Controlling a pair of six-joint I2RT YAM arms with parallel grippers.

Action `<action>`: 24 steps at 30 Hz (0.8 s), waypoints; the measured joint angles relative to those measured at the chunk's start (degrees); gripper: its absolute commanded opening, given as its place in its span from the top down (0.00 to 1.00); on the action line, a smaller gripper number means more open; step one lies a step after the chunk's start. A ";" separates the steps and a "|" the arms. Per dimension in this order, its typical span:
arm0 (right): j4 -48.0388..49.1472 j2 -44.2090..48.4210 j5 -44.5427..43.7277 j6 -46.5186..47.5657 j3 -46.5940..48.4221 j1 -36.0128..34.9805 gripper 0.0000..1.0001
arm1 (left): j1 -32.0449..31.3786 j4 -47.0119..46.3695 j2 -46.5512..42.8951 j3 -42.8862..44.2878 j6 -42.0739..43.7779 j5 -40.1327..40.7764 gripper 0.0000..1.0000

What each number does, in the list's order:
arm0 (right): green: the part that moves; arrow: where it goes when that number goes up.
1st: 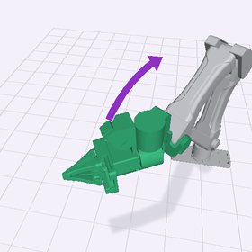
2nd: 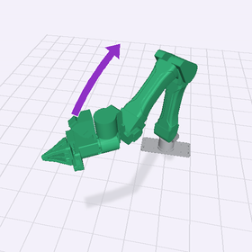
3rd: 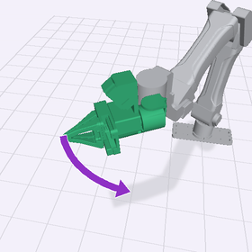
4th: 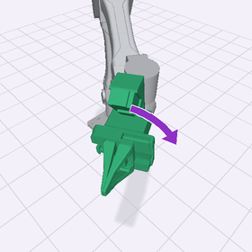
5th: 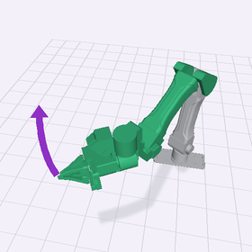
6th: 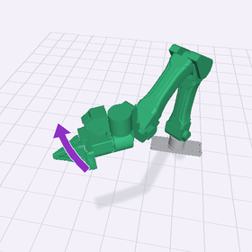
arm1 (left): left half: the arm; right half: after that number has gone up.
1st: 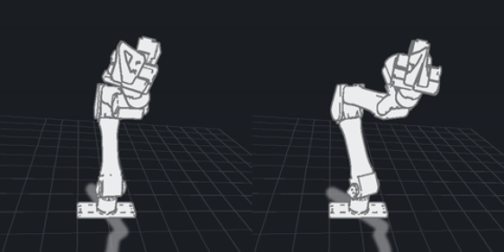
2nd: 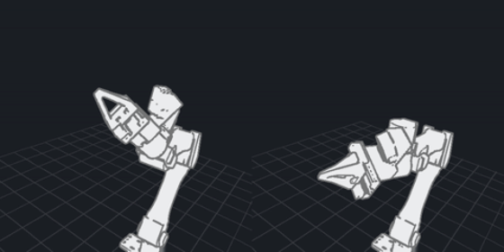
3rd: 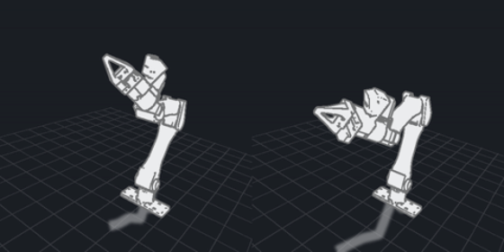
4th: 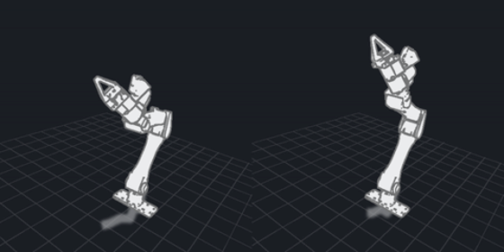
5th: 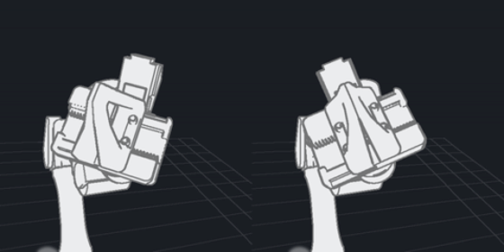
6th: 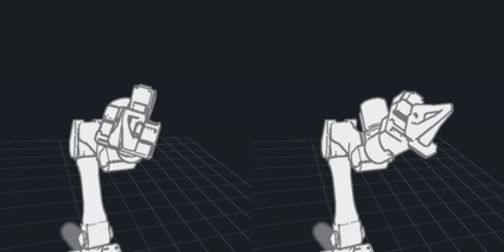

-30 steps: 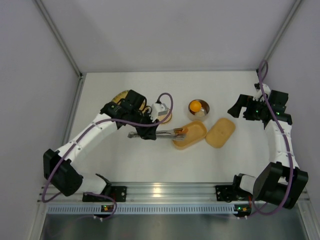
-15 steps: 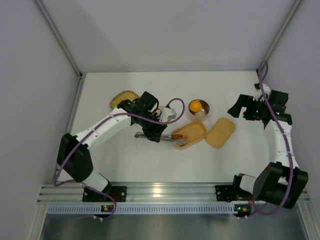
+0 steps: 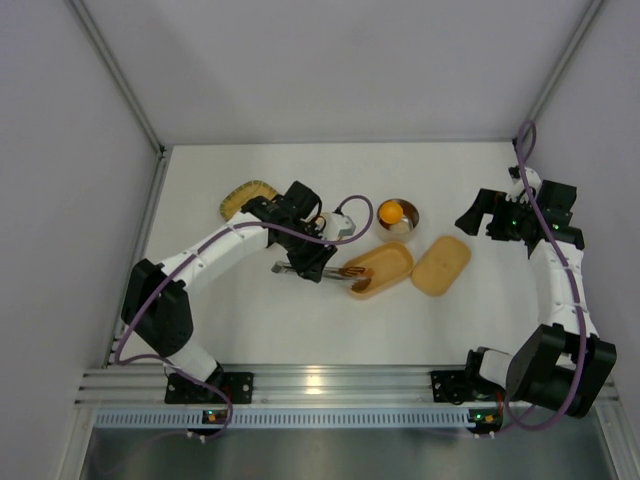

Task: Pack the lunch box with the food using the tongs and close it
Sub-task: Place the fake food in the packing box.

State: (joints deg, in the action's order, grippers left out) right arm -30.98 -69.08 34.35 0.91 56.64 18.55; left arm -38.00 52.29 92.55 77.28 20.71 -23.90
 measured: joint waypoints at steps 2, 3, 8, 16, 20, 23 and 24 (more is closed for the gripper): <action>0.00 0.00 0.00 0.00 0.00 0.02 0.00 | 0.00 0.00 0.02 0.00 0.02 0.00 0.68; 0.00 0.00 0.00 0.00 0.00 0.02 0.01 | 0.00 0.04 0.02 0.11 0.00 0.00 0.67; 0.00 0.00 0.00 0.02 0.00 0.00 0.01 | 0.00 -0.11 0.15 0.66 0.02 0.00 0.57; 0.00 0.00 -0.02 0.07 0.00 0.00 0.01 | 0.00 -0.15 0.85 1.01 0.00 -0.07 0.47; 0.00 0.00 -0.02 0.09 0.00 0.02 0.01 | -0.02 -0.20 0.85 1.38 0.02 -0.09 0.47; 0.00 0.00 -0.04 0.11 0.00 0.02 0.01 | -0.02 -0.20 0.85 1.40 0.00 -0.07 0.47; 0.00 0.00 -0.02 0.11 0.00 0.02 0.01 | -0.02 -0.17 0.85 1.46 0.00 -0.07 0.47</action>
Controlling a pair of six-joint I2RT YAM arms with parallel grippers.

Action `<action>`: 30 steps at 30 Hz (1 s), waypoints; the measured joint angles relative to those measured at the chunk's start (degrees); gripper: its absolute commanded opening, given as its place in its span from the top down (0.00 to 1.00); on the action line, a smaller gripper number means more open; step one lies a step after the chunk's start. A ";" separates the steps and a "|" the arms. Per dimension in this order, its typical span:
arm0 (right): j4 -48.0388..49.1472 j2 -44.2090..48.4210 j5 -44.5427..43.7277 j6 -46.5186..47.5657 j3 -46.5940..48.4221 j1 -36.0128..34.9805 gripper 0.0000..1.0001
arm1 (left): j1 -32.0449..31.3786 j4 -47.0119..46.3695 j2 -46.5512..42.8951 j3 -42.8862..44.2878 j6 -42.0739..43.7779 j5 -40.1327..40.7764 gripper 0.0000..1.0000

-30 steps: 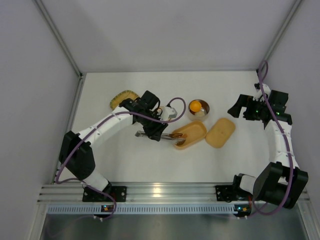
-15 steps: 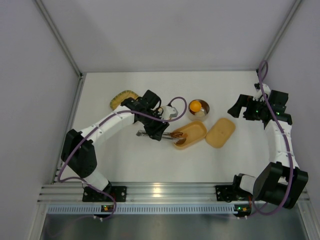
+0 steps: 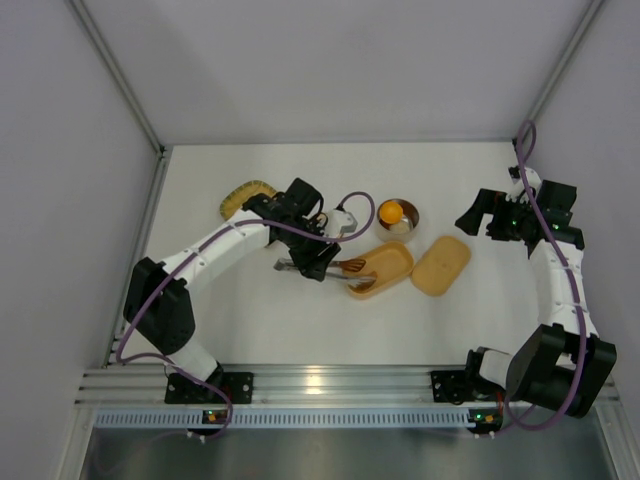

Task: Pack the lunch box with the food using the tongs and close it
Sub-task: Place the fake food in the packing box, then pick up the fake food from the plate.

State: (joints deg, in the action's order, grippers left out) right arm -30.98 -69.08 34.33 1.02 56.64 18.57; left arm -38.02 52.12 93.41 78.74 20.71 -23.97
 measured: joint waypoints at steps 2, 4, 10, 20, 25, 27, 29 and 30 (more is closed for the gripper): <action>0.00 0.00 0.00 0.00 0.00 0.00 0.01 | 0.00 -0.09 0.00 0.31 -0.20 0.00 0.47; 0.00 0.00 0.00 0.00 0.00 0.00 0.01 | 0.00 -0.15 -0.02 1.01 -0.63 0.02 0.47; -0.02 0.00 -0.02 0.04 0.00 -0.02 0.01 | 1.73 -0.83 -2.21 4.70 -2.73 -1.86 0.48; -0.09 0.00 -0.02 0.24 0.00 0.00 0.01 | 27.58 -1.05 -6.32 7.28 -5.84 -9.64 0.47; -0.09 0.00 0.00 0.26 0.00 0.00 0.01 | 36.52 -0.68 -6.91 2.25 -5.77 -7.74 0.45; -0.09 0.00 0.00 0.24 0.00 -0.02 0.01 | 38.40 -0.59 -7.15 0.26 -5.64 -6.03 0.45; -0.09 0.00 0.02 0.24 0.00 0.00 0.01 | 39.60 -0.66 -7.28 -1.11 -5.55 -4.28 0.45; -0.09 0.00 0.02 0.24 0.00 0.00 0.01 | 40.04 -0.66 -7.34 -1.77 -5.53 -3.13 0.44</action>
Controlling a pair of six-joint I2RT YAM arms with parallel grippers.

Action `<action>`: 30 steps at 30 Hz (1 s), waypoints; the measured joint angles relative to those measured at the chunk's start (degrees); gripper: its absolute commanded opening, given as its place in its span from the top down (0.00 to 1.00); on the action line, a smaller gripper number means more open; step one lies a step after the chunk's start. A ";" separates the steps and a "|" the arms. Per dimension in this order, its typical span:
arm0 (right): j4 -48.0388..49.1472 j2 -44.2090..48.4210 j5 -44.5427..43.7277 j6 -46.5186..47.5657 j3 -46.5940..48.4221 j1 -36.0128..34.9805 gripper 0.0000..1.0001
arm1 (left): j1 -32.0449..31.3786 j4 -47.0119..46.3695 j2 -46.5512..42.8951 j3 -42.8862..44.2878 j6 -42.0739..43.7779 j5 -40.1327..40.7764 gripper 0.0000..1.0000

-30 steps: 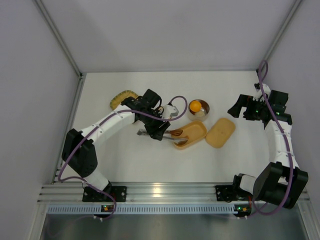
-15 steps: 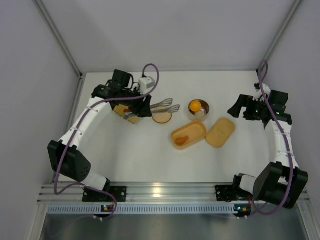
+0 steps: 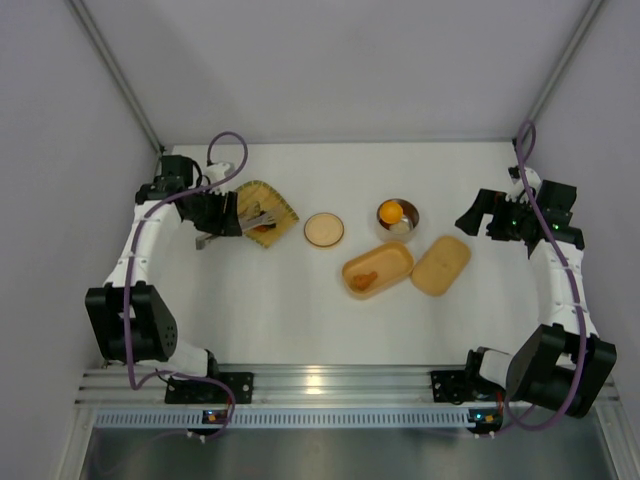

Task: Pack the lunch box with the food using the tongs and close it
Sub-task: Pick up the fake food from the plate.

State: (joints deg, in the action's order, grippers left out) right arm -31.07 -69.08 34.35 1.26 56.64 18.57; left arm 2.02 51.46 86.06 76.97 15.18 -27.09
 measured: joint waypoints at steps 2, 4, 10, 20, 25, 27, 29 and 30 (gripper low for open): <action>0.00 0.00 0.00 0.00 0.00 0.00 0.01 | 0.42 -0.46 -0.09 -1.16 -0.09 1.92 0.44; 0.02 0.00 -0.02 0.00 0.00 0.00 0.01 | 0.46 -0.61 -0.09 -1.84 -0.28 3.43 0.44; 0.02 0.00 -0.02 0.00 0.00 -0.02 0.01 | 0.46 -1.97 -0.09 -2.43 -1.62 6.82 0.43; 0.00 0.00 0.00 -0.02 0.00 0.00 0.01 | 0.46 -2.86 0.28 -2.01 -3.32 7.19 0.42; 0.02 0.00 0.00 -0.02 0.00 0.00 0.01 | 0.46 -2.93 2.71 -0.13 -3.82 6.27 0.42; 0.02 0.00 0.02 -0.02 0.00 -0.02 0.01 | 0.37 -3.02 3.87 0.17 -4.11 5.62 0.42; 0.02 0.00 0.00 -0.04 0.00 -0.02 0.01 | 0.22 -2.99 4.76 0.20 -4.39 5.27 0.42; 0.02 0.00 0.00 -0.04 0.00 0.00 0.01 | 0.17 -2.99 5.38 0.22 -4.57 5.09 0.42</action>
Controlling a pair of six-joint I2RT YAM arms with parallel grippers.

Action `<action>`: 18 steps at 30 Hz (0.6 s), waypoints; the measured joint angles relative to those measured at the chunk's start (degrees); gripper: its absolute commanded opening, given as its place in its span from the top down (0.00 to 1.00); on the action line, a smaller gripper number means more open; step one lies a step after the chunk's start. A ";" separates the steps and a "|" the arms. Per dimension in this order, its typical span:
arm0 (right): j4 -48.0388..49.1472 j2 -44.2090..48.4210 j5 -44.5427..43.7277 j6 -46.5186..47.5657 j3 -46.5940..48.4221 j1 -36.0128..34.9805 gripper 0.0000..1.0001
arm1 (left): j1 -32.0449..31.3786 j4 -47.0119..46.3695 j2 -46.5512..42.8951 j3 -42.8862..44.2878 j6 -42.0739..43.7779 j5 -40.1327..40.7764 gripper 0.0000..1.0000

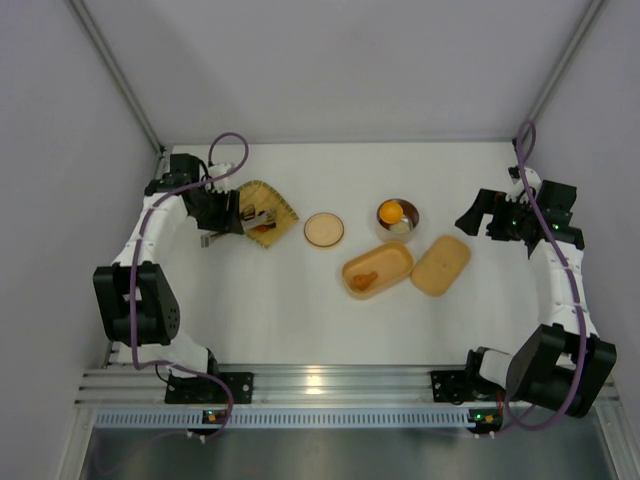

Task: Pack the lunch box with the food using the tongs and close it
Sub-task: Pick up the fake food from the plate.

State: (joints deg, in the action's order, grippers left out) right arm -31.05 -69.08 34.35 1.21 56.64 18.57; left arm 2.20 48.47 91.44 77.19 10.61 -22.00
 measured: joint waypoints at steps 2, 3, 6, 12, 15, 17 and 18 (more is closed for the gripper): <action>0.00 0.00 0.02 0.02 0.00 -0.02 0.01 | -0.09 0.00 1.07 0.13 -0.17 -0.17 0.42; 0.00 0.00 0.02 0.00 0.00 0.00 0.01 | -0.11 0.00 1.62 0.20 -0.26 -0.24 0.42; 0.00 0.00 0.02 0.00 0.00 -0.02 0.01 | -0.48 0.00 2.71 0.28 -0.44 -0.39 0.42; 0.00 0.00 0.02 -0.02 0.00 0.00 0.01 | -1.46 0.00 2.86 0.50 -0.52 -0.68 0.43; 0.00 0.00 0.02 -0.26 0.00 0.00 0.01 | -1.57 0.04 2.93 0.79 -0.68 -1.11 0.44; 0.00 0.00 0.02 -0.28 0.00 0.00 0.01 | -1.55 0.11 3.17 1.36 -0.70 -1.51 0.45; 0.00 0.00 0.02 -0.31 0.00 0.00 0.01 | -1.55 0.07 3.37 1.66 -0.70 -1.84 0.46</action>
State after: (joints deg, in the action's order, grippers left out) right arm -31.05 -69.08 34.37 0.91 56.64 18.57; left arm 0.64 48.53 94.80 78.85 9.91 -23.83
